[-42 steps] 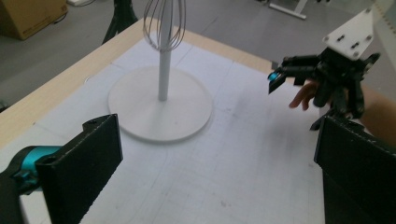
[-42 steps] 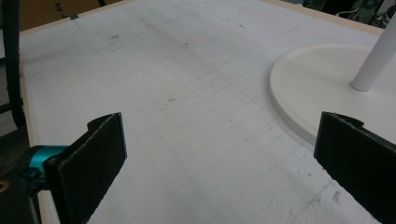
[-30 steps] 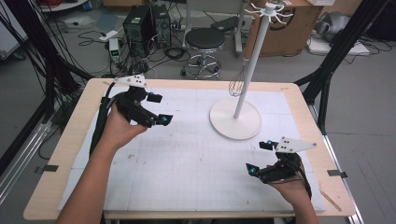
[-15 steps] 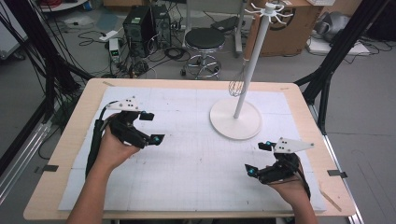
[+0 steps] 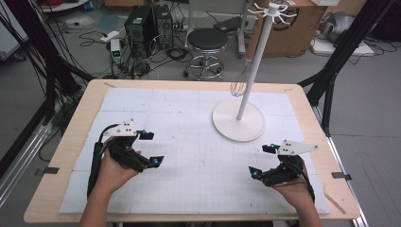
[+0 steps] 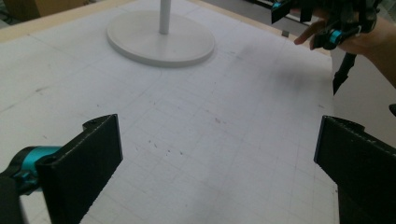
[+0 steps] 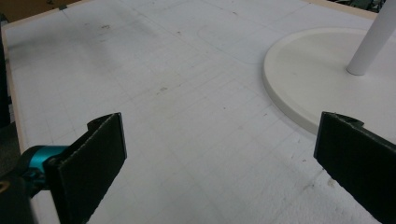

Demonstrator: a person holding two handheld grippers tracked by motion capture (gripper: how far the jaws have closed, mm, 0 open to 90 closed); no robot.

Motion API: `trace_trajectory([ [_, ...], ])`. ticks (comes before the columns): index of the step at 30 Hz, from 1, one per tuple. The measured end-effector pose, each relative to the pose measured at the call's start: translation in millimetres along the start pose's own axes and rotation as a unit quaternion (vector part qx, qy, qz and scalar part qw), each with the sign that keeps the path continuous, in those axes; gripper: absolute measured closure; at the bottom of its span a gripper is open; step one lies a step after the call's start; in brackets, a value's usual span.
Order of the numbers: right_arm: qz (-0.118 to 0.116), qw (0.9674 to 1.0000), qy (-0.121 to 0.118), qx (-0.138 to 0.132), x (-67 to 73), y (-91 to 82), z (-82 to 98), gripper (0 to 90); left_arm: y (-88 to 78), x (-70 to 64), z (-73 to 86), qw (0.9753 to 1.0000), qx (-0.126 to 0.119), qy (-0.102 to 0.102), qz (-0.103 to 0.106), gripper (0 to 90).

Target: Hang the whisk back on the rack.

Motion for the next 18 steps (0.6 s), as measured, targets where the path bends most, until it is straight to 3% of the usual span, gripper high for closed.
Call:
trace_trajectory([
  [5,-0.001,1.0,-0.006,0.002,1.3,0.6,-0.1,1.5,0.3,-3.9,0.0,1.0,-0.004,0.006,0.004,1.6],
  [18,-0.003,0.9999,-0.008,0.005,5.7,2.9,-1.3,1.5,3.7,-2.0,7.0,1.0,-0.002,-0.003,0.003,1.6],
])
Point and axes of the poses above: each handheld gripper's, and its own axes: y roughly forward along the jaws, z roughly out of its underside, x roughly to its left, the point moved 8 cm from there along y, roughly forward along the jaws, and after that the axes turned 12 degrees about z, right-handed, at the moved point
